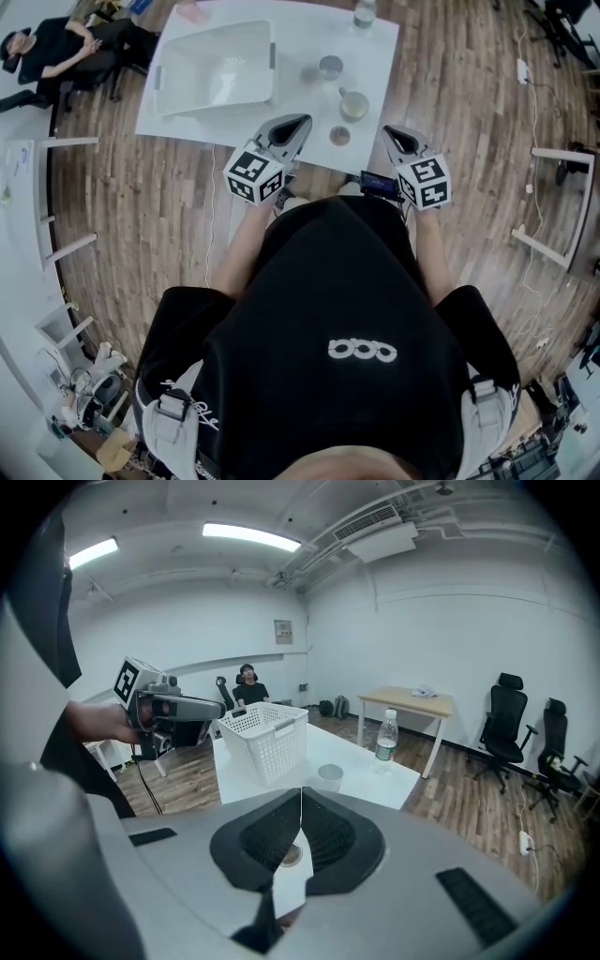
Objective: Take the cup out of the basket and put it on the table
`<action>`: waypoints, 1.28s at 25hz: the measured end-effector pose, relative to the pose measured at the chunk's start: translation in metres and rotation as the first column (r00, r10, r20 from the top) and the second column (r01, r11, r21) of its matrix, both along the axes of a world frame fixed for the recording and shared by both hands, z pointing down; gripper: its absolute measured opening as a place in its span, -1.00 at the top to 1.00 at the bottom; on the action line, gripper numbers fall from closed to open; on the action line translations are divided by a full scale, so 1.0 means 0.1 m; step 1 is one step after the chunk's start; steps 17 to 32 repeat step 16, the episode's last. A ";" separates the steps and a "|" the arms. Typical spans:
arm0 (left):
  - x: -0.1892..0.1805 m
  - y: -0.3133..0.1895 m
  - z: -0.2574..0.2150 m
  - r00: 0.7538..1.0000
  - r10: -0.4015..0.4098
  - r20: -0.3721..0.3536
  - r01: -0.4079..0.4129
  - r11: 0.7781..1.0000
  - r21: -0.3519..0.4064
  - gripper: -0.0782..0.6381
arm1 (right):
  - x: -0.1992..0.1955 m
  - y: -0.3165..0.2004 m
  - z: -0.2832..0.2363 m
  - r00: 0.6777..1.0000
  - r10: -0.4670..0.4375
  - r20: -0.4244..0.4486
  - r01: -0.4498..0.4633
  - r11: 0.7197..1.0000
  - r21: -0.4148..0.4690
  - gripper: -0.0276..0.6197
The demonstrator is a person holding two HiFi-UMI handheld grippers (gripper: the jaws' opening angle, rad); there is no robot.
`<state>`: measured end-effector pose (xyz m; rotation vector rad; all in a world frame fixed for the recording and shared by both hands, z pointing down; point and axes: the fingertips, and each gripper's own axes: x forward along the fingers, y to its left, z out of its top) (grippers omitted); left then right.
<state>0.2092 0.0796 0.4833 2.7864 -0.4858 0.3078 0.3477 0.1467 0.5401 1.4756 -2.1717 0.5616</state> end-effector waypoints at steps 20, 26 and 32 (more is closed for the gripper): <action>0.03 -0.02 0.06 1.000 -0.011 0.010 0.011 1.000 -0.012 0.76 | 0.15 -0.01 0.18 1.000 -0.003 -0.009 0.002 0.999 -0.045 0.83; 0.03 -0.02 0.06 1.000 -0.011 0.010 0.011 1.000 -0.012 0.76 | 0.15 -0.01 0.18 1.000 -0.003 -0.009 0.002 0.999 -0.045 0.83; 0.03 -0.02 0.06 1.000 -0.011 0.010 0.011 1.000 -0.012 0.76 | 0.15 -0.01 0.18 1.000 -0.003 -0.009 0.002 0.999 -0.045 0.83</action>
